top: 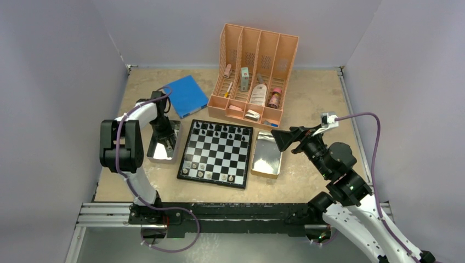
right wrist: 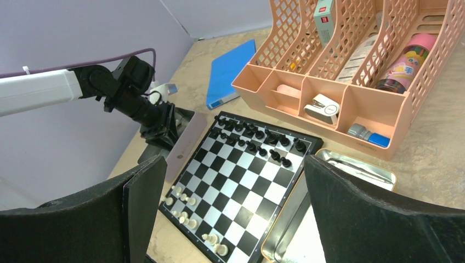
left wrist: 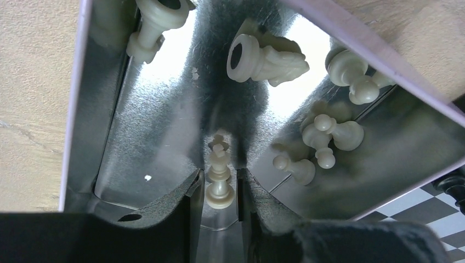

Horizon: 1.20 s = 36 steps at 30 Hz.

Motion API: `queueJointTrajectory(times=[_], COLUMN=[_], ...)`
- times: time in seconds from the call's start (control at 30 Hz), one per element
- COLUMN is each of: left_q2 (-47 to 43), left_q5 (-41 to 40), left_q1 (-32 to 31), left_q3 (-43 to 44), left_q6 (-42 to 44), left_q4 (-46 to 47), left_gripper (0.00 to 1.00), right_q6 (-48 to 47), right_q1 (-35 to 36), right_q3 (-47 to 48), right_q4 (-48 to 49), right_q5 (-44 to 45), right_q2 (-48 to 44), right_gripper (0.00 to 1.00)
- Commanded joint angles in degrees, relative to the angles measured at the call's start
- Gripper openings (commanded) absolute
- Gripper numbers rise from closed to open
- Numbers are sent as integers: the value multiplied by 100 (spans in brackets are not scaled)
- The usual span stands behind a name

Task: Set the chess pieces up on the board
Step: Pick up the chess piece from the storage box.

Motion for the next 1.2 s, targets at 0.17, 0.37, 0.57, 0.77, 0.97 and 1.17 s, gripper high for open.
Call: queueJointTrajectory(times=[0.17, 0.37, 0.57, 0.77, 0.97, 1.17], left_q2=[58, 100, 64, -227, -281, -394], left_q5=[46, 74, 47, 124, 275, 276], left_q1=[29, 29, 29, 29, 29, 29], left_q3=[-4, 16, 20, -69, -220, -242], left_q6=[125, 168, 87, 19, 35, 43], left_q4=[13, -7, -126, -218, -141, -153], left_gripper=[28, 28, 29, 33, 30, 26], right_q6=[-86, -99, -64, -77, -81, -75], right_q1=[16, 15, 15, 15, 15, 15], right_q3=[157, 177, 148, 157, 148, 148], right_q4=[148, 125, 184, 194, 199, 183], right_q5=[37, 104, 119, 101, 92, 109], right_q2=[45, -15, -33, -9, 4, -1], right_gripper=[98, 98, 98, 98, 98, 98])
